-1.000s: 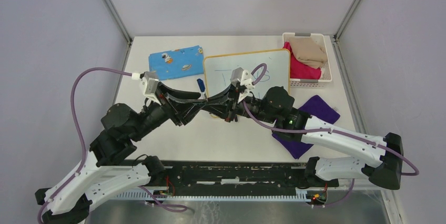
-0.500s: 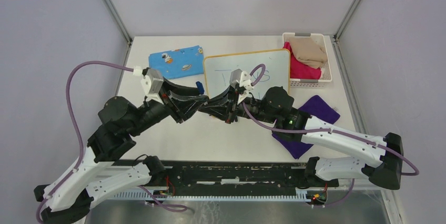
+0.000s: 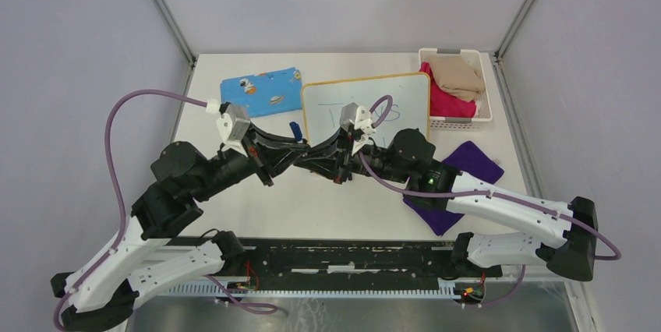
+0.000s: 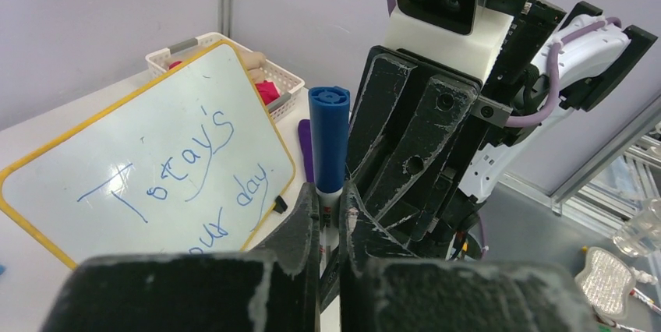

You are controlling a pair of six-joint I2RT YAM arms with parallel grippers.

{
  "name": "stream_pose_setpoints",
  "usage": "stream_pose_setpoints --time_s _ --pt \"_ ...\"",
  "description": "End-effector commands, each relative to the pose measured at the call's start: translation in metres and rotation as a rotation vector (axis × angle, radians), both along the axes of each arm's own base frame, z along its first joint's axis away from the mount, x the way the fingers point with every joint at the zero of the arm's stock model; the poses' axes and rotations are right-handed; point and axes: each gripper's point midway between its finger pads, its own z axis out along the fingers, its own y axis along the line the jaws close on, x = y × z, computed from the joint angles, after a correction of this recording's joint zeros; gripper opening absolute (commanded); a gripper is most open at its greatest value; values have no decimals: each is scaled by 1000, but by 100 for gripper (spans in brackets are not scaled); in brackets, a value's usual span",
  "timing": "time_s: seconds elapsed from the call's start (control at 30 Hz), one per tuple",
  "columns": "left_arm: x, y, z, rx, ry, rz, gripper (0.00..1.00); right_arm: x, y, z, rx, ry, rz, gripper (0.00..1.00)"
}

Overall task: Write a sentence on the whiteboard
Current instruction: Close the whiteboard marker at the center of the board, then place the whiteboard marker at the center of the board.

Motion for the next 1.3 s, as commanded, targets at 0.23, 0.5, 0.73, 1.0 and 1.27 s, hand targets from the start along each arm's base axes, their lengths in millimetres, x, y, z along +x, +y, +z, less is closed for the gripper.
stream_pose_setpoints --time_s 0.23,0.5,0.73,1.0,1.27 --pt "15 20 1 3 -15 136 2 2 -9 12 7 -6 -31 45" --pt "55 72 -43 203 121 501 2 35 -60 -40 -174 -32 -311 67" --pt "86 105 -127 535 309 817 2 66 -120 -97 -304 15 -618 68" --pt "131 110 -213 559 628 782 2 72 -145 -134 -384 13 -715 68" --pt "163 122 -298 700 867 768 2 84 -168 -134 -393 -50 -836 69"
